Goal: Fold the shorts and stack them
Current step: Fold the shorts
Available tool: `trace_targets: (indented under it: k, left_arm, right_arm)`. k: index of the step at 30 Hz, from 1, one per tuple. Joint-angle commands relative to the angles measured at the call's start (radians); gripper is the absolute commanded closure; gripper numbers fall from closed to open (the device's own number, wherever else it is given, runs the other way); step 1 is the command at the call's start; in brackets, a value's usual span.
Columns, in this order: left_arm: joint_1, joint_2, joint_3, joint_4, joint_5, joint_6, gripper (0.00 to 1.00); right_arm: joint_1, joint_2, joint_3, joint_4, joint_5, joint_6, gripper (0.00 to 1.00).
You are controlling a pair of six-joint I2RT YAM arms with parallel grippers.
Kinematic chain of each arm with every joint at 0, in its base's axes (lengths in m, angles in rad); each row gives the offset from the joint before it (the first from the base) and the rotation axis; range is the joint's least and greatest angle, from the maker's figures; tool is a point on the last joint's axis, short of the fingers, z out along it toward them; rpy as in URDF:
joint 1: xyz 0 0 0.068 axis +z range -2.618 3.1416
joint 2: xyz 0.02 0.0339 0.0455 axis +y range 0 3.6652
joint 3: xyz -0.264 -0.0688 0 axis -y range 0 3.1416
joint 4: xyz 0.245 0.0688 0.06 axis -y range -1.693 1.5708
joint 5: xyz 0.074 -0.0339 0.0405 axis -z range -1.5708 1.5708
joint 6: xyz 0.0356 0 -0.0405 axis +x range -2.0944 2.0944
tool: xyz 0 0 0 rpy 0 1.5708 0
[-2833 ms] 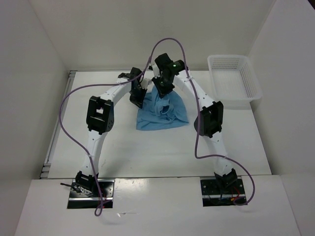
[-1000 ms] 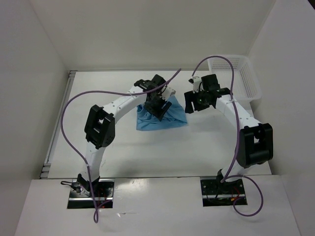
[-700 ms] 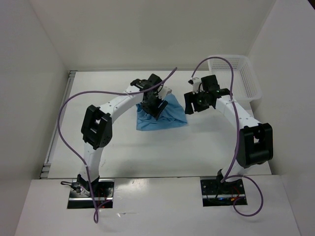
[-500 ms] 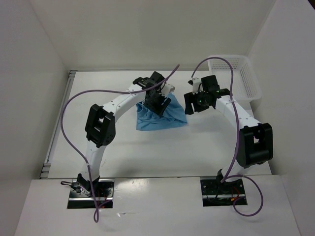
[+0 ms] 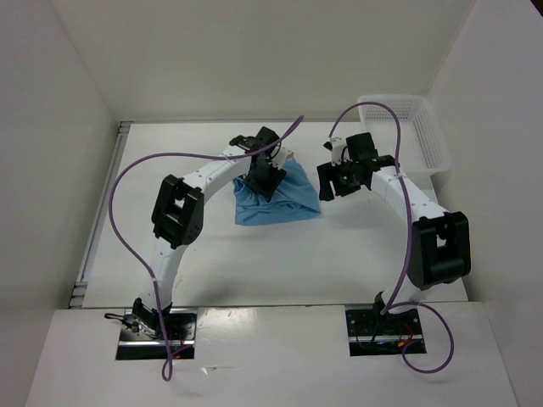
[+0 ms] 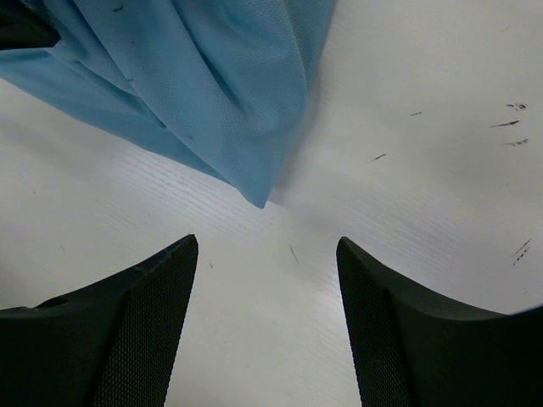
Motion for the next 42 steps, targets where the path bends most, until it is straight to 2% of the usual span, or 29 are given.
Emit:
trace_targets:
  k: [1,5,8,10,14,15,18,24,29,32,34,42]
  left_arm:
    - [-0.002,-0.066,-0.031,0.006,-0.026,0.004,0.37]
    - [-0.002,-0.041,-0.031,0.006,0.076,0.004,0.37]
    - [-0.002,-0.017,-0.011,0.006,0.087,0.004,0.37]
    - [-0.002,-0.006,-0.002,-0.003,0.076,0.004,0.41]
    - [-0.002,0.005,-0.023,-0.003,0.053,0.004,0.63]
    - [-0.002,0.005,-0.023,-0.003,0.043,0.004,0.78]
    - [-0.002,0.005,-0.033,-0.003,0.032,0.004,1.00]
    - [0.017,-0.053,0.009,-0.003,0.009,0.004,1.00]
    - [0.037,-0.156,0.101,-0.087,-0.049,0.004,1.00]
    - [0.037,-0.208,0.101,-0.153,-0.049,0.004,1.00]
    - [0.037,-0.250,0.061,-0.177,-0.049,0.004,1.00]
    - [0.046,-0.345,-0.361,-0.123,-0.112,0.004,1.00]
  right_arm:
    - [0.004,-0.009,-0.007,0.046,-0.013,-0.014,0.28]
    - [0.004,-0.009,-0.007,0.055,-0.013,-0.014,0.28]
    - [0.004,-0.009,-0.007,0.055,-0.013,-0.014,0.28]
    - [0.004,0.001,-0.007,0.055,-0.013,-0.014,0.28]
    - [0.004,0.001,-0.007,0.055,-0.013,-0.014,0.28]
    - [0.004,0.001,-0.016,0.055,-0.013,-0.014,0.28]
    - [0.004,0.001,-0.016,0.064,-0.013,-0.014,0.28]
    - [0.004,0.011,-0.035,0.074,-0.048,-0.042,0.28]
    - [0.024,0.020,-0.044,0.083,-0.039,-0.060,0.28]
    - [0.024,0.030,-0.044,0.092,-0.030,-0.069,0.28]
    - [0.024,0.030,-0.053,0.101,-0.030,-0.069,0.28]
    - [0.059,0.030,-0.062,0.120,-0.030,-0.088,0.28]
